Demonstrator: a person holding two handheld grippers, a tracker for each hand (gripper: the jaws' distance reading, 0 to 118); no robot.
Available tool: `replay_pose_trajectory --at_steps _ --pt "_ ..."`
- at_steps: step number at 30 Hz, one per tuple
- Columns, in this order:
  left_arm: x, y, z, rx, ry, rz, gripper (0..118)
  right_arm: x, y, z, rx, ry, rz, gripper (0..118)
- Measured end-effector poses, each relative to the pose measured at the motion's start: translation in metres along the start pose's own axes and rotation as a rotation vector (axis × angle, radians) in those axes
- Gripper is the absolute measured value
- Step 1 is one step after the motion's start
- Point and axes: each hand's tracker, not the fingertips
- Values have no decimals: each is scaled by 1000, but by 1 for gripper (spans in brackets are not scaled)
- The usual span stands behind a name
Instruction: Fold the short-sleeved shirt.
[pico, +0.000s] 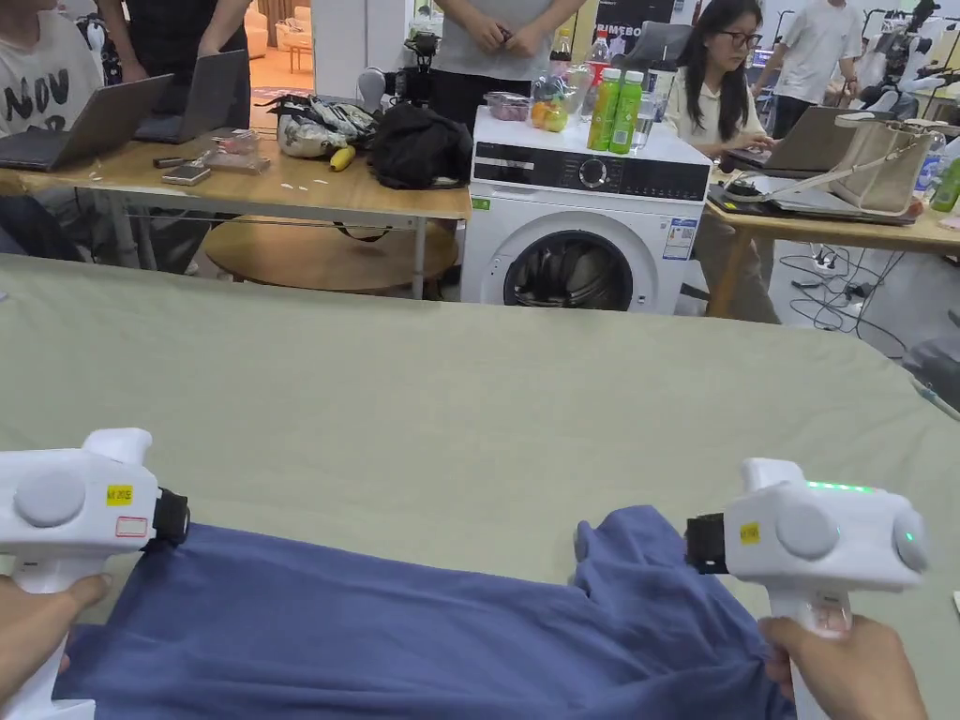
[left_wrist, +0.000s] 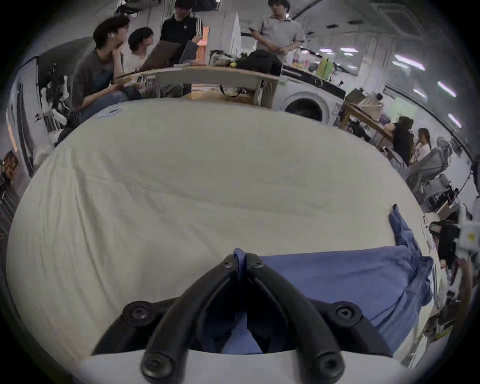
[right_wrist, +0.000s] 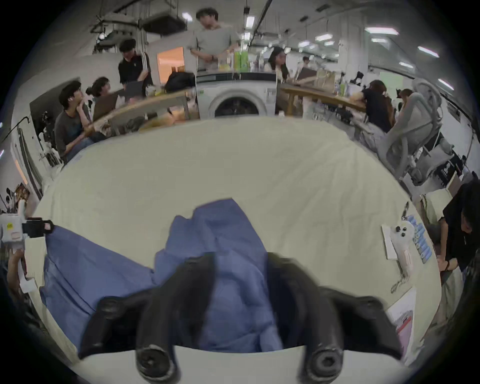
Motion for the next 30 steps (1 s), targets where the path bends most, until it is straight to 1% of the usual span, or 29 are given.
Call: replay_pose_trajectory --at_steps 4,5,8,10,12,13,14,15,16,18,22,30 --pt "-1 -4 10 15 -3 1 0 1 10 -47 -87 -60 65 59" --pt "-4 -4 8 15 -6 5 0 2 11 -59 -122 -55 69 59" --pt "-4 -8 8 10 -10 20 0 3 8 -89 -223 -25 56 59" --pt "-4 -10 10 12 -11 21 0 5 5 -98 -218 -20 50 59" --pt "-5 -11 12 13 -10 27 0 6 6 -93 -183 -13 22 56" --pt "-6 -11 12 14 -13 31 0 7 7 -92 -173 -9 19 51" --pt "-6 -11 13 17 -16 35 0 7 5 -91 -153 -18 33 41" --pt "-6 -11 14 18 -17 37 0 7 6 -90 -128 -42 67 9" --pt "-6 -12 14 19 -18 37 0 8 5 -86 -131 -24 69 0" --pt "-7 -12 16 18 -17 37 0 13 3 -77 -119 7 51 0" --pt "-8 -16 24 24 -18 35 0 15 2 -44 -12 44 -4 0" --pt "-12 -35 65 70 -40 48 0 12 -21 31 87 44 9 0"
